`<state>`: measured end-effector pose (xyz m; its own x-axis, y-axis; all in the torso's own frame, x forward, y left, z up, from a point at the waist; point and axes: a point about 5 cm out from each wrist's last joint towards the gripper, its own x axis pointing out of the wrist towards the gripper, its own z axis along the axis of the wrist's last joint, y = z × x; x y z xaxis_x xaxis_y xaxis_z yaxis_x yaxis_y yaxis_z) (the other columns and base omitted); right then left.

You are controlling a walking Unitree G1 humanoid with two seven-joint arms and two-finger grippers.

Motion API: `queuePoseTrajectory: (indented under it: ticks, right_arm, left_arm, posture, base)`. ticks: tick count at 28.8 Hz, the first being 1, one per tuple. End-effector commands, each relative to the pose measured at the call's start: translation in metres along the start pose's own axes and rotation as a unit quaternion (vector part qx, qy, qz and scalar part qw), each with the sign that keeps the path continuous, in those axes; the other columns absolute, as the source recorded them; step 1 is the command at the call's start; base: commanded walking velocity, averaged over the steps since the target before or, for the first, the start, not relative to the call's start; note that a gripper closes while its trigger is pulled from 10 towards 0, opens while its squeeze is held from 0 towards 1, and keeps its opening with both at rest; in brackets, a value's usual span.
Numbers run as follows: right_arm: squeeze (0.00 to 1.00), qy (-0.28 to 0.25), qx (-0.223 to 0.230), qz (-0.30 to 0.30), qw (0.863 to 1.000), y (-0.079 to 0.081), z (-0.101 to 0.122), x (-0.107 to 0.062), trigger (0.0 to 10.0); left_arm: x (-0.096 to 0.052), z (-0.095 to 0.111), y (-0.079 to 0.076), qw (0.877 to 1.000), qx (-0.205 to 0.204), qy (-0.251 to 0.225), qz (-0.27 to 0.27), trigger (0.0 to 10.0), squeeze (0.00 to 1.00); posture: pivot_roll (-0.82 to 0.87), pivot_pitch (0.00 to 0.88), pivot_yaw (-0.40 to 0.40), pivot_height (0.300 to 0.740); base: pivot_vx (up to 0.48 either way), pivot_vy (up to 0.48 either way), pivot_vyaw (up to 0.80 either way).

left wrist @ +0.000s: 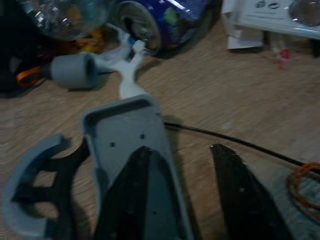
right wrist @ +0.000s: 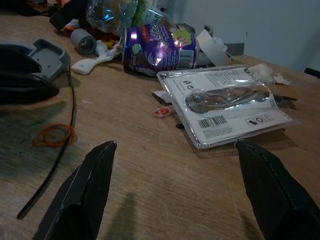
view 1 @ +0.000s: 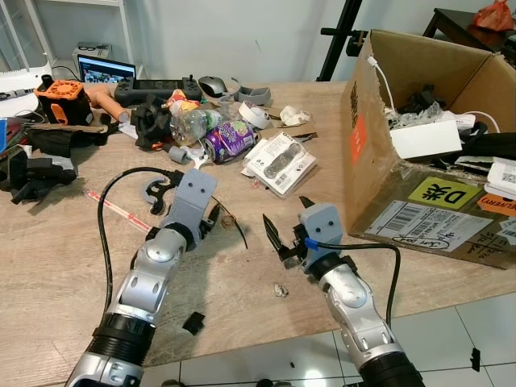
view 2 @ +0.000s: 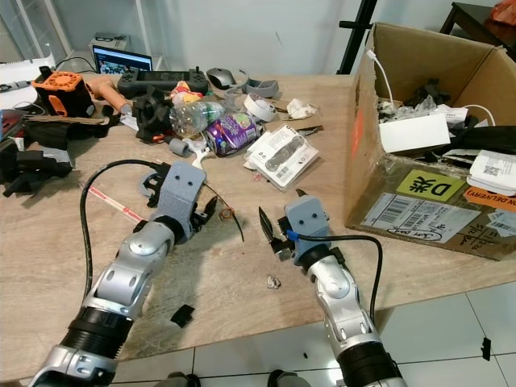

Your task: Picking trash to rubbish bin

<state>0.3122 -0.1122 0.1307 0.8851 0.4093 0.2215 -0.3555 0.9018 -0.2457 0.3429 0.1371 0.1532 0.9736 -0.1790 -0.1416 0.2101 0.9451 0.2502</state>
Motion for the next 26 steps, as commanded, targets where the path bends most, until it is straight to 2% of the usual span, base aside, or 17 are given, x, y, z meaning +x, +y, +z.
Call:
queuePoseTrajectory:
  ticks: [1, 10, 12, 13, 16, 17, 18, 19, 24, 26]
  right_arm:
    - [0.00, 0.001, -0.001, -0.001, 1.000, 0.000, -0.002, -0.004, 10.0]
    - [0.00, 0.002, -0.004, 0.008, 1.000, 0.003, -0.002, 0.000, 10.0]
    - [0.00, 0.002, -0.006, 0.010, 1.000, 0.004, -0.002, -0.001, 10.0]
    - [0.00, 0.002, -0.006, 0.010, 1.000, 0.004, -0.002, -0.001, 10.0]
    - [0.00, 0.000, -0.006, 0.008, 1.000, 0.003, -0.002, 0.000, 10.0]
    - [0.00, 0.000, -0.006, 0.008, 1.000, 0.003, -0.002, 0.000, 10.0]
    - [0.00, 0.000, -0.006, 0.009, 1.000, 0.003, -0.002, -0.001, 10.0]
    - [0.00, -0.001, -0.007, 0.010, 1.000, 0.004, -0.002, -0.001, 10.0]
    - [0.00, -0.004, -0.008, 0.008, 1.000, 0.003, -0.001, 0.000, 10.0]
    - [0.00, -0.006, -0.007, 0.008, 1.000, 0.003, 0.000, 0.000, 10.0]
  left_arm:
    - [-0.005, -0.029, 0.000, 0.998, -0.016, 0.064, -0.001, 0.0, 0.00]
    - [-0.006, -0.027, 0.005, 0.998, -0.033, 0.060, 0.008, 0.0, 0.00]
    - [-0.006, -0.018, 0.007, 0.998, -0.051, 0.025, 0.009, 0.0, 0.00]
    - [-0.006, -0.018, 0.007, 0.998, -0.051, 0.025, 0.009, 0.0, 0.00]
    - [-0.006, 0.000, 0.009, 0.996, -0.080, -0.045, 0.000, 0.0, 0.00]
    - [-0.006, 0.000, 0.009, 0.996, -0.080, -0.045, 0.000, 0.0, 0.00]
    - [-0.006, 0.009, 0.011, 0.992, -0.105, -0.074, -0.002, 0.0, 0.00]
    - [-0.009, 0.016, 0.013, 0.988, -0.121, -0.097, -0.005, 0.0, 0.00]
    - [-0.013, 0.028, 0.020, 0.978, -0.154, -0.140, -0.008, 0.0, 0.00]
    - [-0.014, 0.032, 0.021, 0.974, -0.168, -0.152, -0.009, 0.0, 0.00]
  posture:
    - [0.04, 0.225, -0.066, 0.740]
    - [0.05, 0.230, -0.071, 0.740]
    - [0.05, 0.222, -0.070, 0.740]
    - [0.05, 0.222, -0.070, 0.740]
    - [0.05, 0.224, -0.074, 0.740]
    - [0.05, 0.224, -0.074, 0.740]
    - [0.05, 0.240, -0.072, 0.740]
    - [0.05, 0.213, -0.071, 0.740]
    - [0.05, 0.237, -0.072, 0.740]
    - [0.05, 0.215, -0.071, 0.740]
  base:
    - [0.000, 0.000, 0.00]
    - [0.000, 0.000, 0.00]
    - [0.000, 0.000, 0.00]
    - [0.000, 0.000, 0.00]
    - [0.000, 0.000, 0.00]
    - [0.000, 0.000, 0.00]
    - [0.000, 0.000, 0.00]
    - [0.000, 0.000, 0.00]
    - [0.000, 0.000, 0.00]
    - [0.000, 0.000, 0.00]
